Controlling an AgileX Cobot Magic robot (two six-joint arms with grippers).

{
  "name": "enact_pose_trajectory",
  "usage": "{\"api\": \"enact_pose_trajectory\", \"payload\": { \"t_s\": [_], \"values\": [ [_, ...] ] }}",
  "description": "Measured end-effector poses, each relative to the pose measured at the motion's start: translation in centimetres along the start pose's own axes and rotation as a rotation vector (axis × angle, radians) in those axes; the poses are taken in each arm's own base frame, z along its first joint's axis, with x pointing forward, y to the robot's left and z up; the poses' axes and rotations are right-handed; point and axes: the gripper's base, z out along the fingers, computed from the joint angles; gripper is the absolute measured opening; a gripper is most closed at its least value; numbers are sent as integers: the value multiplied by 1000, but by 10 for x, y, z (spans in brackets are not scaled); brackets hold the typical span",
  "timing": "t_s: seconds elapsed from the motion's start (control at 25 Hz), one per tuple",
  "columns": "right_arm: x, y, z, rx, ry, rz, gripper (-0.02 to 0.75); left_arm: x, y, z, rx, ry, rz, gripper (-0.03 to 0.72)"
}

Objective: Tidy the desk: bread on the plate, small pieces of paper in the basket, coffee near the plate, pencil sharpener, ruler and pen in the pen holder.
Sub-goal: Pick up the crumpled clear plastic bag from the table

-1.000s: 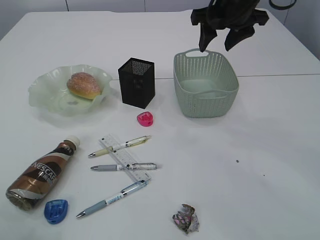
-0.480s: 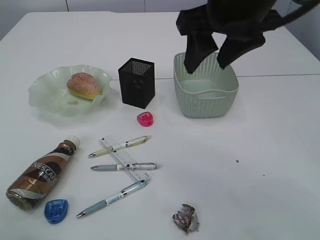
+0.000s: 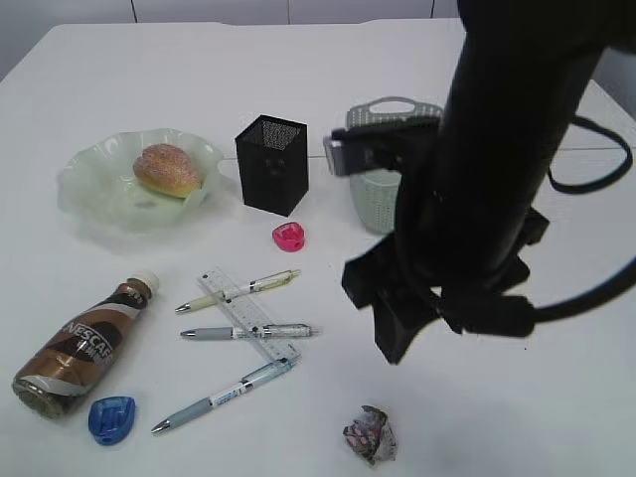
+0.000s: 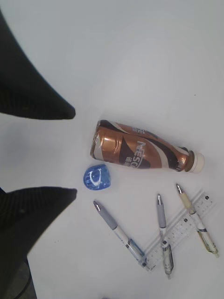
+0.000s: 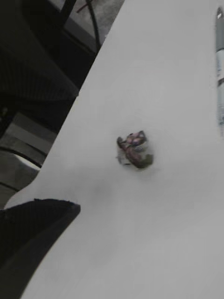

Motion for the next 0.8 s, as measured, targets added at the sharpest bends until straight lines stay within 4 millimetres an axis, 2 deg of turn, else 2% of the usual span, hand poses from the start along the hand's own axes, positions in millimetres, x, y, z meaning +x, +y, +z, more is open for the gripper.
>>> {"api": "enact_pose_trajectory", "payload": {
  "t_s": [0.12, 0.24, 0.4, 0.8],
  "values": [
    [12, -4, 20, 5, 70, 13, 489, 0, 0, 0, 0, 0, 0, 350],
    [14, -3, 31, -28, 53, 22, 489, 0, 0, 0, 0, 4, 0, 350],
    [8, 0, 43, -71, 30, 28, 489, 1, 0, 0, 0, 7, 0, 350],
    [-7, -7, 101, -40, 135, 49, 489, 2, 0, 0, -3, 24, 1, 350]
  ]
}}
